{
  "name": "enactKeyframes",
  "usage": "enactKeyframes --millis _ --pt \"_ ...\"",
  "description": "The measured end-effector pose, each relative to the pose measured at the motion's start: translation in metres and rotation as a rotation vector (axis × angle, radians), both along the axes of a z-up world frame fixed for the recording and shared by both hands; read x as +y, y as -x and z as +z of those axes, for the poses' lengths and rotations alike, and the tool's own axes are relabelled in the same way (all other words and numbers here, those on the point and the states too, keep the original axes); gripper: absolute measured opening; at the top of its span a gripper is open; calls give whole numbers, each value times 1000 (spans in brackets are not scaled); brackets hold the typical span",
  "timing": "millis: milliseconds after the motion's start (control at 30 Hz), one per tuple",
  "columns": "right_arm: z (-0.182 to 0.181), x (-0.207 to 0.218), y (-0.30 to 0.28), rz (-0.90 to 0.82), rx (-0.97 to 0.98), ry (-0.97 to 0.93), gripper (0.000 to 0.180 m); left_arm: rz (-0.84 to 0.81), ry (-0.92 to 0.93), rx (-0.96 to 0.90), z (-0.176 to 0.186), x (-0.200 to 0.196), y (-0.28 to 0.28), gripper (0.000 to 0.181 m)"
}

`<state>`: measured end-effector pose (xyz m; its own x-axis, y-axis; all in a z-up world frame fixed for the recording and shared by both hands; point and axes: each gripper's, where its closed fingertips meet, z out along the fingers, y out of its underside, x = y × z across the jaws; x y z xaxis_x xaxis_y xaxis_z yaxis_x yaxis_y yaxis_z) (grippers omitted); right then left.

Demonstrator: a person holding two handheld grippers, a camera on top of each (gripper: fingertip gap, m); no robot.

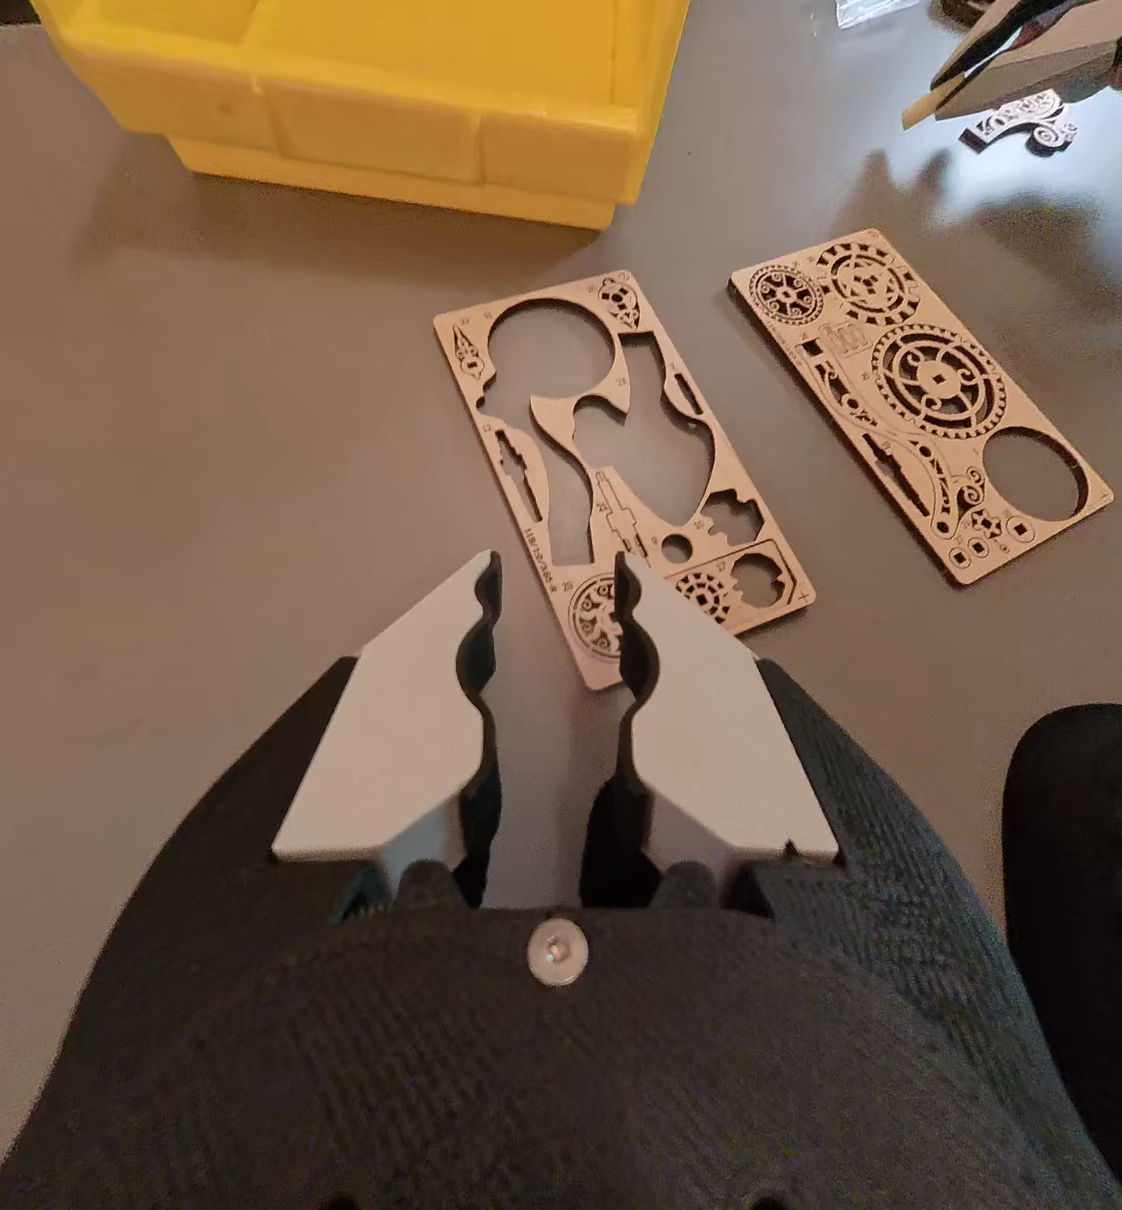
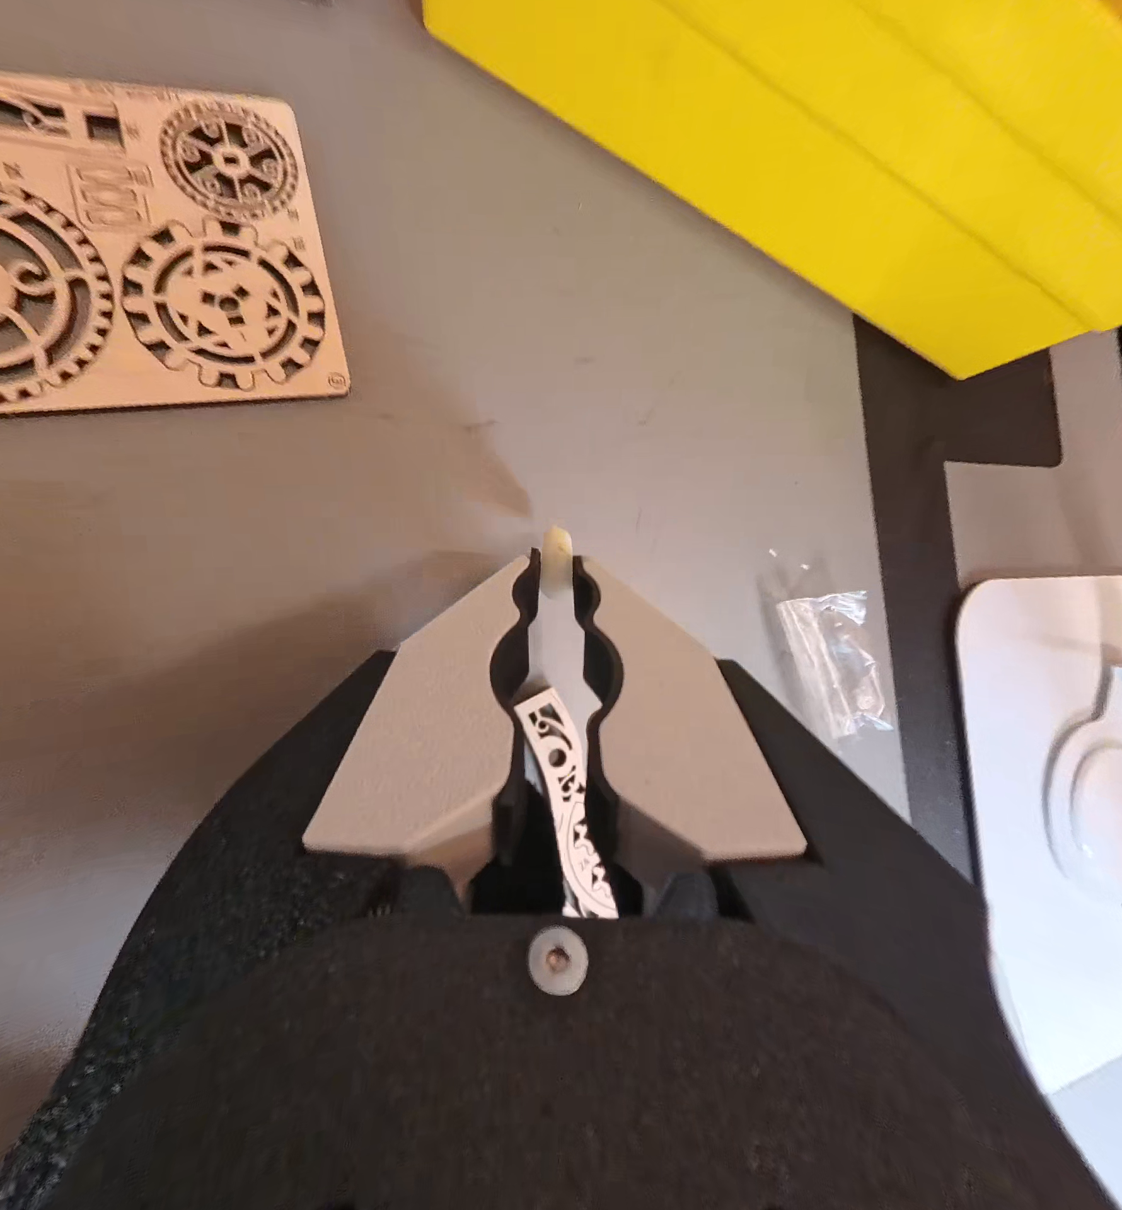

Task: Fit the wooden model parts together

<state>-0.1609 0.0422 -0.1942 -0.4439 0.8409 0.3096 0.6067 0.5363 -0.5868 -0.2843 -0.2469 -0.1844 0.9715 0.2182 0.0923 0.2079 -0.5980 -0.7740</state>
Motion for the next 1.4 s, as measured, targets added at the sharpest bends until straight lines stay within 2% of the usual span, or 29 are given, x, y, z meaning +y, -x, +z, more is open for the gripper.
enactKeyframes --millis 33,200,300,433,533,667,833,1000,1167,1400 --pt "-5 1 -2 -5 -23 -2 7 4 -1 -3 -1 -3 1 33" --pt "-13 1 -11 -25 -78 -5 13 24 -31 -35 -3 -8 9 31" --pt "1 2 -9 -45 -29 3 19 31 -48 -42 -1 -6 11 31" --pt "58 -3 -16 -82 180 140 27 28 -56 -37 1 -6 9 31" --pt "111 -9 -45 -100 391 290 28 13 -71 -49 3 -5 3 31" --pt "141 -16 -108 -125 570 425 39 -21 -81 -43 6 3 -5 33" --pt "126 -23 -178 -235 616 462 43 -93 -113 -16 18 26 -22 38" --pt "102 -37 -218 -299 636 495 41 -249 -121 -6 27 51 -61 41" --pt "82 -31 -230 -337 681 440 36 -405 -72 -49 22 67 -105 38" --pt "77 -23 -230 -358 708 421 35 -548 -1 -7 3 86 -147 49"
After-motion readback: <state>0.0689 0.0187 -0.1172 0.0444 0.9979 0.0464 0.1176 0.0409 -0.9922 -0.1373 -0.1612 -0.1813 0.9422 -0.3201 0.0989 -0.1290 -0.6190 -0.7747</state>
